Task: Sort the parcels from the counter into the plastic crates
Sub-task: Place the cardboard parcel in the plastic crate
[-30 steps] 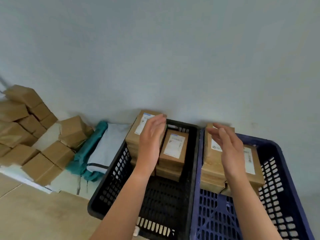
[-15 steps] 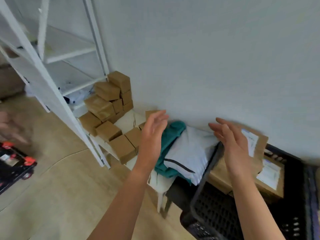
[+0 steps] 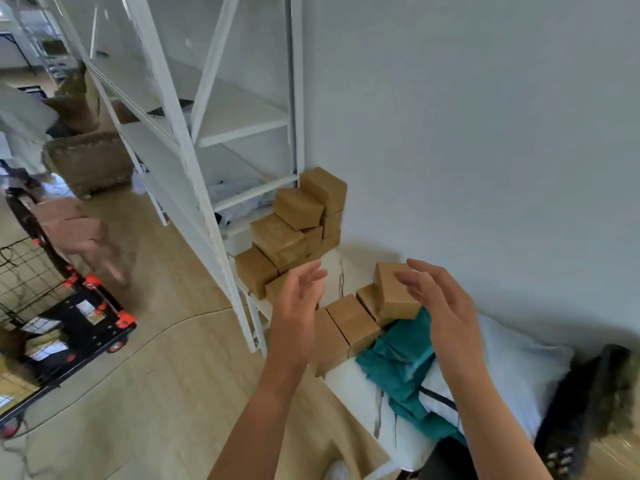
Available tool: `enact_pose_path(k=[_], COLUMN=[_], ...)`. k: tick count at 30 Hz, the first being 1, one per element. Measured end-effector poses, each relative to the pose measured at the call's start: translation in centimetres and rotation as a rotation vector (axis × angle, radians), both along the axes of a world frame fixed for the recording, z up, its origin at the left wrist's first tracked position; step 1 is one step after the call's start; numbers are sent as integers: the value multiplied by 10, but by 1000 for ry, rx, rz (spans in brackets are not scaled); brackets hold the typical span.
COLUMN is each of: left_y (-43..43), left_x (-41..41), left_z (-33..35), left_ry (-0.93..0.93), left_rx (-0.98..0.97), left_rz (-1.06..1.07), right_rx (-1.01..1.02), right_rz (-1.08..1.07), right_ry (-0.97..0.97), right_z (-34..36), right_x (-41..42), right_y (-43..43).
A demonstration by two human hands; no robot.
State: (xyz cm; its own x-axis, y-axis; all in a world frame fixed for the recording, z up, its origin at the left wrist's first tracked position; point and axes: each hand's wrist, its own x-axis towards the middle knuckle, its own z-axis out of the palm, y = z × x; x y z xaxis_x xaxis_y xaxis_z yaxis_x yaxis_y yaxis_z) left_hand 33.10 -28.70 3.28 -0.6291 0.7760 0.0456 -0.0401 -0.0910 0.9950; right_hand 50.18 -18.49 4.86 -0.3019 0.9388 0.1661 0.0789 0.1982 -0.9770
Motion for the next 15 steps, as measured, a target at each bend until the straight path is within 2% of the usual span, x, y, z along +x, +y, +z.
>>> enact_pose_path(k=[8,15], left_y=[67,149], left_x=[-103,-192], left_z=[-11,-16], left_ry=[57,136], left_rx=[-91,-222], left_rz=[81,182], right_rx=[-88,-181], right_rz=[109,171], right_ry=[34,-45], right_z=[-30,-71], right_x=[-115,-217], right_y=[91,187])
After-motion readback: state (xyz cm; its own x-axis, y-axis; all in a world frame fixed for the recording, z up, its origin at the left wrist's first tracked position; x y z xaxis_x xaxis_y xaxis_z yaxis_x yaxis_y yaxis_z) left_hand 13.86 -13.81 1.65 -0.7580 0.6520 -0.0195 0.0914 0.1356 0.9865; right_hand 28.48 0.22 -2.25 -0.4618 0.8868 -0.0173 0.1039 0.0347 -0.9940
